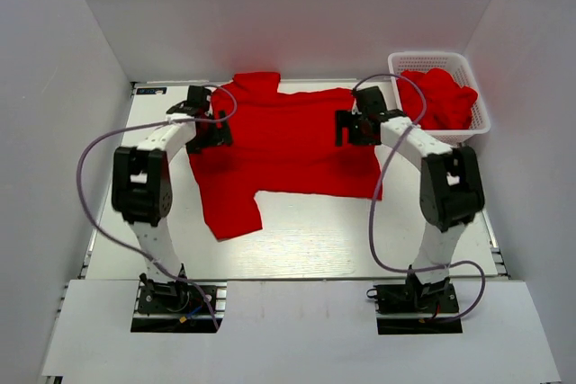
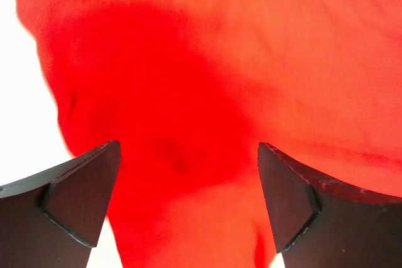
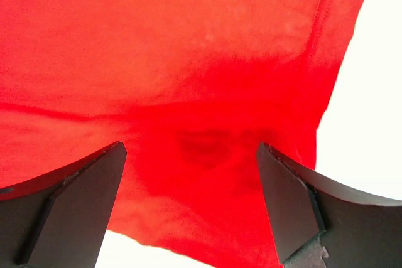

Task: Fold and stack the t-shirts
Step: Grap the side of the flattened tshirt closest away from the robot with both arms

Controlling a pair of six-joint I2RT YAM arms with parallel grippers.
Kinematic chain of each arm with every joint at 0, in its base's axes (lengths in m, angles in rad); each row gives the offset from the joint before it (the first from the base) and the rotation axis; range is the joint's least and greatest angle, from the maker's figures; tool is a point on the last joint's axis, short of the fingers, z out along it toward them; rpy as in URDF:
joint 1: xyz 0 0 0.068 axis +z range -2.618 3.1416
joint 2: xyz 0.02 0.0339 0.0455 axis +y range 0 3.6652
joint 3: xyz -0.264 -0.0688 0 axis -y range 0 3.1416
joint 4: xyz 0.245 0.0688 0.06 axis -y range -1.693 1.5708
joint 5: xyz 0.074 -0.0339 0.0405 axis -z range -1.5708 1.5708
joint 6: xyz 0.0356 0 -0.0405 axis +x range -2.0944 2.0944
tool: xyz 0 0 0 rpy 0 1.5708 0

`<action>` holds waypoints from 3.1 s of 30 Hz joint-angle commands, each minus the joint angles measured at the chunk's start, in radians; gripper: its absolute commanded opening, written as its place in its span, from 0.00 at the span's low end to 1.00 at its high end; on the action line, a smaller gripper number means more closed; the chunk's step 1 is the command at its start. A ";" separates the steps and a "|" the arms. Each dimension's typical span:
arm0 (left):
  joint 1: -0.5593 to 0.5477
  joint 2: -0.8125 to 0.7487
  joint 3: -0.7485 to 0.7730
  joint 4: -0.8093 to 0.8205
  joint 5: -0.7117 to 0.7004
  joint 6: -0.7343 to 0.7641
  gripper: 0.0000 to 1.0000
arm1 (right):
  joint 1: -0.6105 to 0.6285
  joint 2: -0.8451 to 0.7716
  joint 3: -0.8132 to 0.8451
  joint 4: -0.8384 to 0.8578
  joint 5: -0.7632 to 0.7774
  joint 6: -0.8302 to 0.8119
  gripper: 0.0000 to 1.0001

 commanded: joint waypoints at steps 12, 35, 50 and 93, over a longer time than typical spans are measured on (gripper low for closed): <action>-0.021 -0.728 -0.647 -0.267 0.015 -0.315 1.00 | -0.002 -0.482 -0.430 0.066 0.068 0.126 0.90; -0.114 -0.633 -0.774 -0.220 -0.032 -0.367 0.92 | -0.005 -0.586 -0.536 0.070 0.146 0.165 0.90; -0.173 -0.473 -0.783 -0.100 -0.037 -0.387 0.38 | -0.003 -0.637 -0.585 0.037 0.162 0.179 0.90; -0.191 -0.446 -0.754 -0.109 -0.019 -0.332 0.00 | -0.008 -0.305 -0.602 0.091 0.249 0.412 0.66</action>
